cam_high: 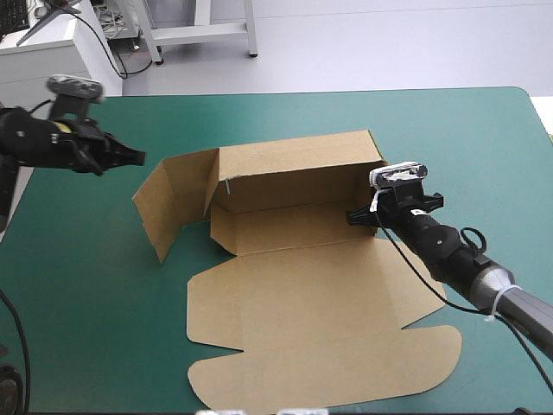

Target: Fold the box

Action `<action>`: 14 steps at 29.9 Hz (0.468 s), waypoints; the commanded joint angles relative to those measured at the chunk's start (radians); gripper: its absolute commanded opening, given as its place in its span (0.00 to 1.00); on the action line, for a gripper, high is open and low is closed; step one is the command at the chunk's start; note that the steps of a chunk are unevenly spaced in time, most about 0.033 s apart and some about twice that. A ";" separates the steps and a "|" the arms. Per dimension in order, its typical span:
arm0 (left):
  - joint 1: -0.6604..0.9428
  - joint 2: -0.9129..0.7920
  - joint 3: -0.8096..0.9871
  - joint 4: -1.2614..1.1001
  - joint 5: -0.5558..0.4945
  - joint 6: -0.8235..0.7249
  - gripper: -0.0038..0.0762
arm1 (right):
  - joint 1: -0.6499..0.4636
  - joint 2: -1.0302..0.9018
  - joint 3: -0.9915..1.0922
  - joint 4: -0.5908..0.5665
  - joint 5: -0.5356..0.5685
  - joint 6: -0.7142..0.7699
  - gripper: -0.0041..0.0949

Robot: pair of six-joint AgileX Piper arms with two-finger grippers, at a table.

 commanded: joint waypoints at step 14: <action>0.627 -0.185 0.534 -0.588 -0.257 0.067 0.04 | -0.002 -0.025 -0.032 0.005 -0.035 -0.009 0.02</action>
